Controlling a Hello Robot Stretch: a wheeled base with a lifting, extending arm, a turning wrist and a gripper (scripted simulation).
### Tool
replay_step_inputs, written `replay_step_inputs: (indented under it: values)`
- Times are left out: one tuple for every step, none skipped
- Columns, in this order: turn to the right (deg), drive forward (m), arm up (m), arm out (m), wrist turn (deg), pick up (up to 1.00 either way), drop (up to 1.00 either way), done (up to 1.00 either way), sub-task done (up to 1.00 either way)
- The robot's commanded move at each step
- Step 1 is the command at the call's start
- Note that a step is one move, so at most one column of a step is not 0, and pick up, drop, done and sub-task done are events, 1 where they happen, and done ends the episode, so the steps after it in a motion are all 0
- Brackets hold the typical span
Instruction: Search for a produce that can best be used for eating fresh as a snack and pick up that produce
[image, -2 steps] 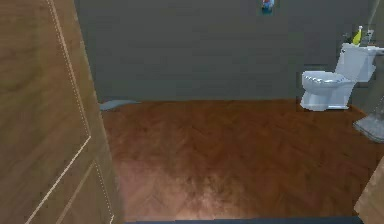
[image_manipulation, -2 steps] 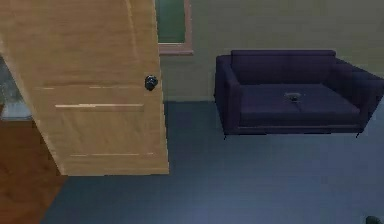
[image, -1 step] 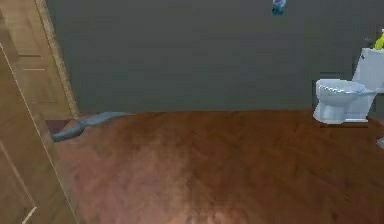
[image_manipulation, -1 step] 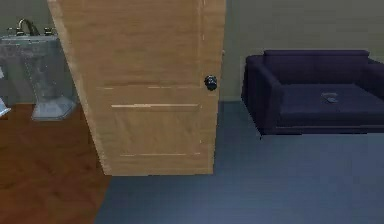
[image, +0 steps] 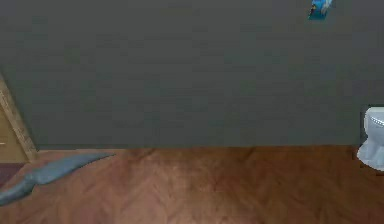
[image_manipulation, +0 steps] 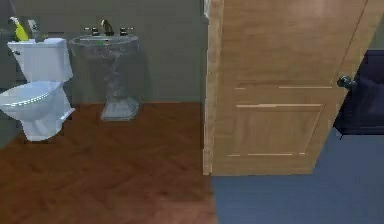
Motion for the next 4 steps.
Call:
replay_step_inputs:
  values:
    - [-45.0,0.0,0.0,0.0,0.0,0.0,0.0,0.0,0.0]
    - [0.0,0.35,0.0,0.0,0.0,0.0,0.0,0.0,0.0]
    - [-42.0,0.0,0.0,0.0,0.0,0.0,0.0,0.0,0.0]
    - [0.0,1.0,0.0,0.0,0.0,0.0,0.0,0.0,0.0]
